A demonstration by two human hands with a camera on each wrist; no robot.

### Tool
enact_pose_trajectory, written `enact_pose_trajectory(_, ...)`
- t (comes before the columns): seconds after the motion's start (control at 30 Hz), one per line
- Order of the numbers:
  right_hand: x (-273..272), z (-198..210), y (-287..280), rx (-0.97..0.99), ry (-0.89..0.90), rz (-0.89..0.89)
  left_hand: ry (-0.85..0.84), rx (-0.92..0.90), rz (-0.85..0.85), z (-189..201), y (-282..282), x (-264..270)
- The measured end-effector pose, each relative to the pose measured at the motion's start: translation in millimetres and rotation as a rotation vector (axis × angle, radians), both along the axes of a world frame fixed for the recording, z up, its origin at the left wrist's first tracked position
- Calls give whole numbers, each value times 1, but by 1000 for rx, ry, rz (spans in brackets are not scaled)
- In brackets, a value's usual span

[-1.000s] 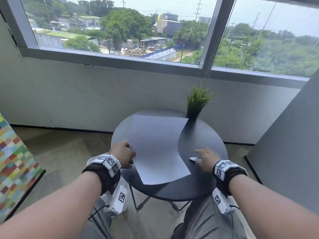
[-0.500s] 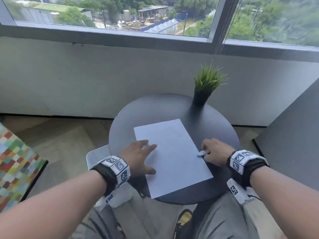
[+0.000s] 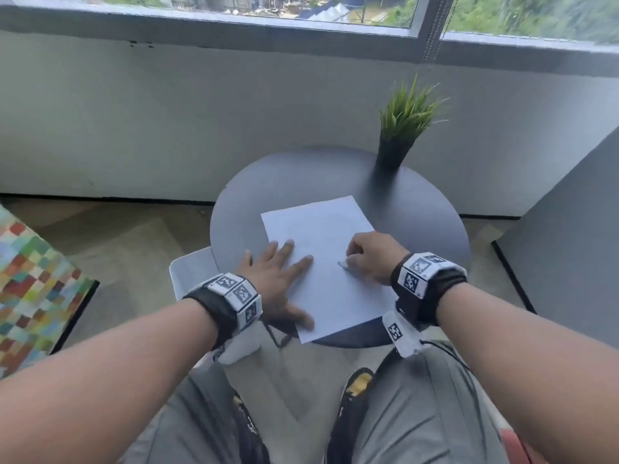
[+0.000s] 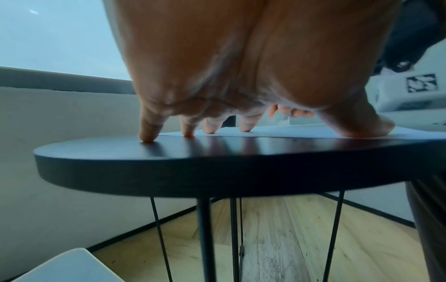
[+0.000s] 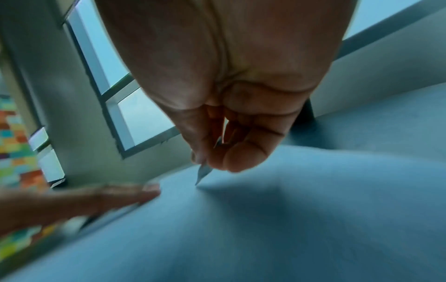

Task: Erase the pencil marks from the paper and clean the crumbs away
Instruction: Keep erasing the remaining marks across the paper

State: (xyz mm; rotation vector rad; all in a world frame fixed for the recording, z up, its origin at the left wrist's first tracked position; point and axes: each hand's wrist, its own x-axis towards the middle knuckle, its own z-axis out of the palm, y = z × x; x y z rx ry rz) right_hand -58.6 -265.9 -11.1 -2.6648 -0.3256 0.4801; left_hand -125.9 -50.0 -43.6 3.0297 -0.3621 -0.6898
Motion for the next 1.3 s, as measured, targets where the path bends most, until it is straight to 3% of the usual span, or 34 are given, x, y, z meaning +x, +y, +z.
enact_pose_trajectory(0.2, -58, -9, 25, -221, 19, 346, 25, -3, 49, 5, -11, -17)
enact_pose_trajectory(0.37, -24, -2, -5, -244, -59, 47, 40, 29, 48, 12, -12, -19)
enact_pose_trajectory(0.53, -41, -11, 10, -83, -1, 176, 44, 64, 41, 17, -17, -12)
enact_pose_trajectory(0.7, -25, 0, 3, 160, 77, -54, 2, 73, 23, 16, -9, -15)
enact_pose_trajectory(0.77, -25, 0, 1, 210, 149, -31, -31, 2, 3, 14, -4, -14)
enact_pose_trajectory(0.9, -26, -13, 2, 128, 162, 111, -136, -155, -37, 7, 0, -9)
enact_pose_trajectory(1.1, -5, -13, -5, 146, 129, -34, -115, -66, -93, 3, -12, -7)
enact_pose_trajectory(1.3, -20, -13, 15, -129, 11, 180, -87, -20, -82, 0, -15, -3)
